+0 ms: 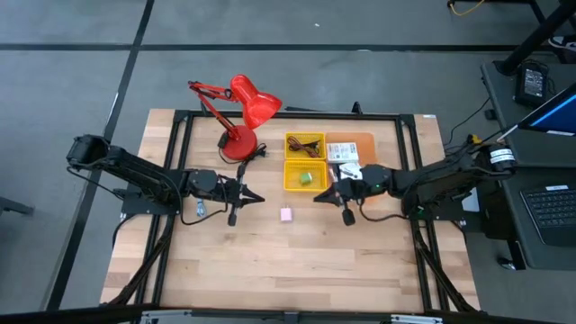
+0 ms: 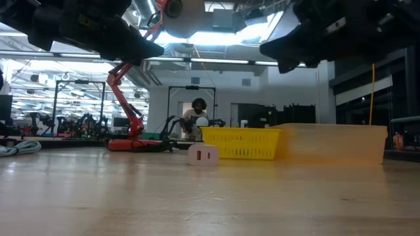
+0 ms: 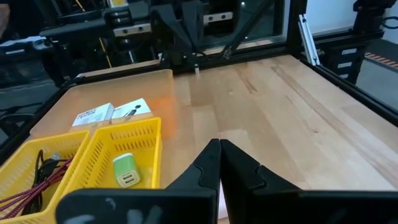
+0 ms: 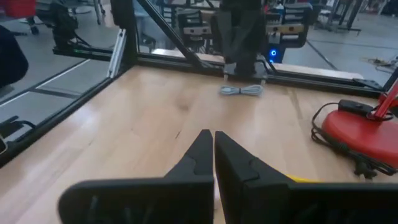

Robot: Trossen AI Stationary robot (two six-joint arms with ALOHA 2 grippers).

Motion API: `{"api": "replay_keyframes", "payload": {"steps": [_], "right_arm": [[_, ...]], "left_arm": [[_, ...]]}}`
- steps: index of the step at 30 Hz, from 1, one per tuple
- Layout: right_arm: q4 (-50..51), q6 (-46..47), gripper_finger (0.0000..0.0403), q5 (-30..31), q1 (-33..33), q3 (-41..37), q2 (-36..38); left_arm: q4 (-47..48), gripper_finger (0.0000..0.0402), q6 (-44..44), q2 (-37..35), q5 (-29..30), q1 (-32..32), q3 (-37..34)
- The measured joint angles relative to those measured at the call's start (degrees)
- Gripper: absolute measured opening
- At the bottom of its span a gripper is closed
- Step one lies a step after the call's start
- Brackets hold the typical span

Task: Pick and place items into bin
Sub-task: Put the light pink charger adapter into the bottom yellow bin

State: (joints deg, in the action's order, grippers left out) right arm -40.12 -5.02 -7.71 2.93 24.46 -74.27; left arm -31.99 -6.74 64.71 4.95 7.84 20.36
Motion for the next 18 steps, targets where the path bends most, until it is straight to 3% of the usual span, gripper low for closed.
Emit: {"api": "replay_keyframes", "payload": {"steps": [18], "right_arm": [[-2.2, 1.46, 0.0, 0.14, 0.53, -1.65, 1.3]], "left_arm": [[0.02, 0.0013, 0.54, -0.02, -0.07, 0.0, 0.0]]}}
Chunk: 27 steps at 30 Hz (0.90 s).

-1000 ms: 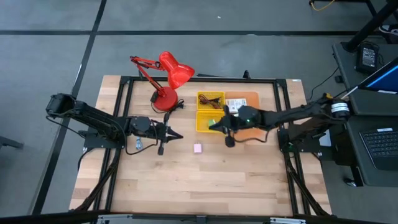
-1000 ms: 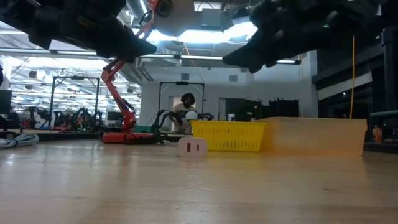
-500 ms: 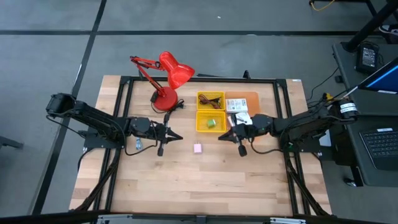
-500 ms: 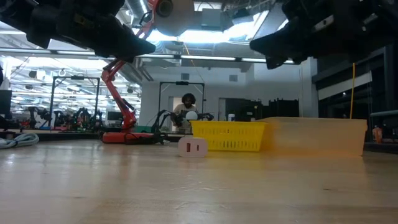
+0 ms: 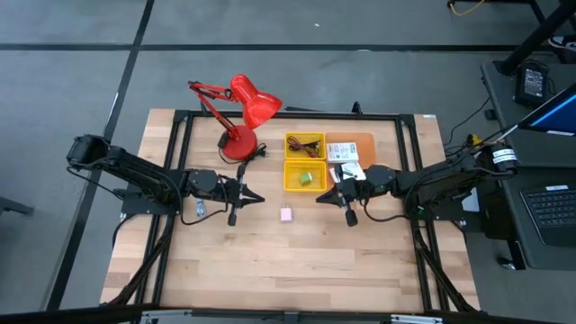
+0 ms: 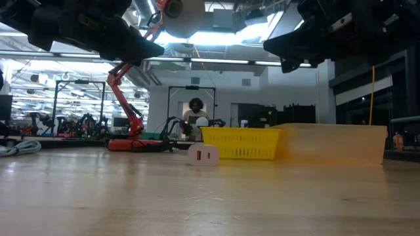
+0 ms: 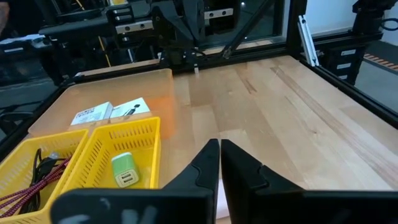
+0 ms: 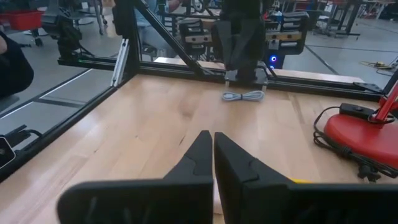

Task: Pick and place items into bin
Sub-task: Put the light pink charger adapter into the bottom yellow bin

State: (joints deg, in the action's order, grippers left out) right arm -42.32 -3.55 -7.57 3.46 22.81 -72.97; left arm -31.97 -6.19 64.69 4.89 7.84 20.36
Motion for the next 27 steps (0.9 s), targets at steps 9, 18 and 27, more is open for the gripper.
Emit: {"api": "replay_keyframes", "payload": {"steps": [9, 18, 27], "right_arm": [[-0.01, 0.13, 0.0001, 0.09, 0.0, 0.0, -0.06], [0.24, 2.53, 0.0004, 0.57, 0.29, 0.14, -0.07], [1.91, 1.68, 0.0075, 7.82, 5.65, 5.32, -3.43]], "left_arm": [[0.02, 0.0029, 0.02, 0.0, -0.02, 0.0, 0.0], [0.04, 0.0061, 1.07, 0.0, -0.04, 0.0, 0.02], [0.2, 0.0071, 1.0, 0.0, -0.04, 0.0, 0.02]]}}
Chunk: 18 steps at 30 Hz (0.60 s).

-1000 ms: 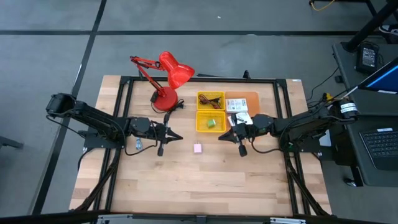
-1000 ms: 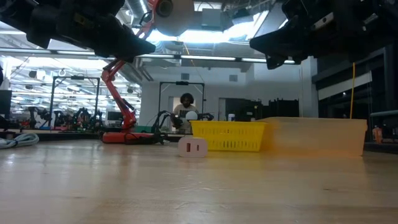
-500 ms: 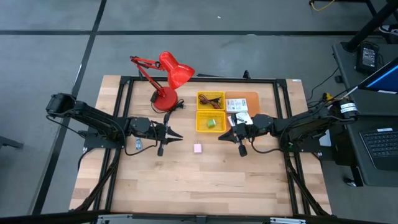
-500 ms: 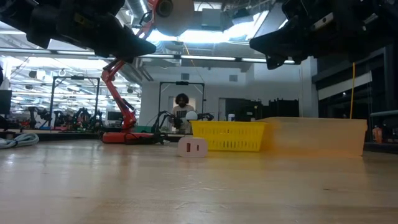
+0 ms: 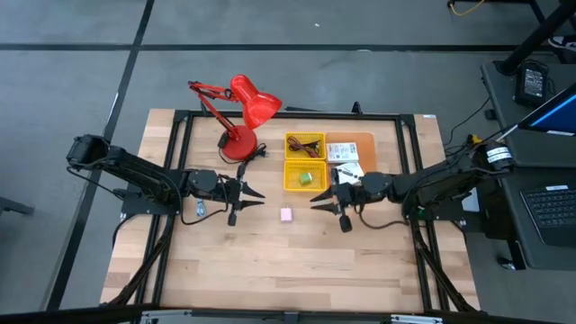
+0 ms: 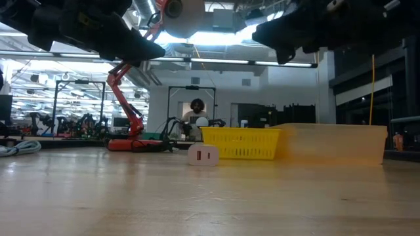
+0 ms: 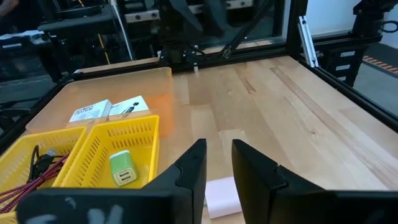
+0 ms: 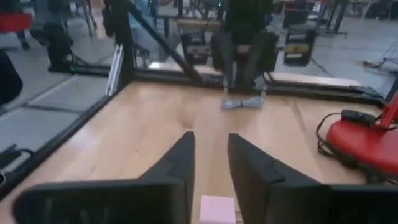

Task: Pick and place items into bin
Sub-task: Put the light pink charger adapter into the bottom yellow bin

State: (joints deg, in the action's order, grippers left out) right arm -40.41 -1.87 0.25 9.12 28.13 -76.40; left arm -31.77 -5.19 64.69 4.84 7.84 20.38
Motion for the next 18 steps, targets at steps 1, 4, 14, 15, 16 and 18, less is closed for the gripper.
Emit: {"api": "replay_keyframes", "payload": {"steps": [1, 4, 14, 15, 16, 18], "right_arm": [[0.83, -0.13, 0.0085, 0.73, 0.57, 0.85, -0.93], [6.23, 1.13, 0.0114, 2.83, 1.86, 4.64, -4.08], [28.49, 2.94, 0.0203, 3.15, 3.4, 22.81, -16.16], [30.48, 2.93, 0.0213, 3.17, 3.42, 24.56, -17.42], [32.49, 2.93, 0.0222, 3.17, 3.42, 26.04, -18.47], [35.43, 2.81, 0.0242, 3.18, 3.42, 29.11, -20.73]], "left_arm": [[0.0, 0.007, 0.0, 0.02, 0.0, 0.0, 0.0], [0.02, 0.0068, -0.02, 0.0, 0.0, 0.0, 0.0], [0.29, 0.007, 0.0, 0.0, 0.0, 0.0, 0.01], [0.41, 0.0069, 0.02, 0.0, 0.0, 0.0, 0.0], [0.42, 0.0069, 0.02, 0.02, 0.0, 0.0, 0.0], [0.64, 0.0069, 0.01, 0.01, 0.0, 0.0, 0.02]]}}
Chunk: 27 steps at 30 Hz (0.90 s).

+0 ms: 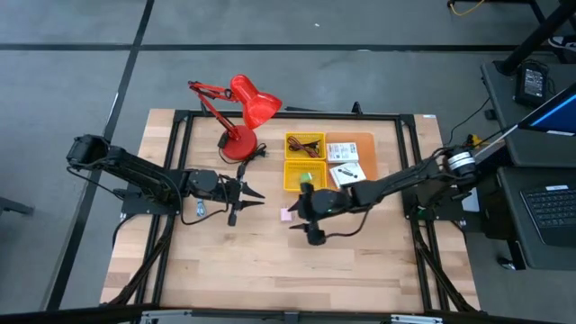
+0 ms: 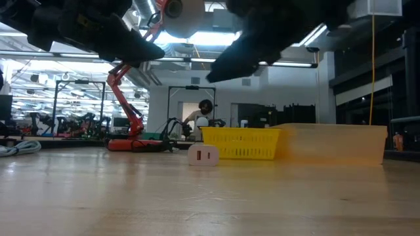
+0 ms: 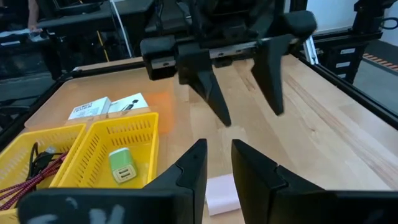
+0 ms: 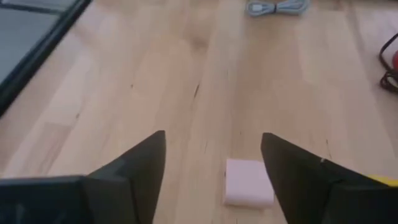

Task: Pick and place items into bin
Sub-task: Put the light pink charger adapter into the bottom yellow bin

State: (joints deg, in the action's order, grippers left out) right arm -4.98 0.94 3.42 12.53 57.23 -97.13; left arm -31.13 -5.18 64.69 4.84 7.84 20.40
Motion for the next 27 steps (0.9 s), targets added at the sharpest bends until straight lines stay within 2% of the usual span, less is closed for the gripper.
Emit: {"api": "replay_keyframes", "payload": {"steps": [7, 18, 27], "right_arm": [[11.15, -3.32, 0.0287, 0.04, -0.11, 9.72, -5.84], [25.57, -2.88, 0.0291, 1.77, -2.0, 19.73, -12.87], [27.38, -4.06, 0.0291, 2.57, -3.8, 20.72, -16.26]], "left_arm": [[0.2, 0.0072, 0.01, -0.01, 0.0, 0.0, 0.0], [0.18, 0.0071, 0.05, -0.01, 0.0, 0.0, 0.0], [1.1, 0.0068, 0.05, -0.01, 0.0, 0.0, 0.0]]}}
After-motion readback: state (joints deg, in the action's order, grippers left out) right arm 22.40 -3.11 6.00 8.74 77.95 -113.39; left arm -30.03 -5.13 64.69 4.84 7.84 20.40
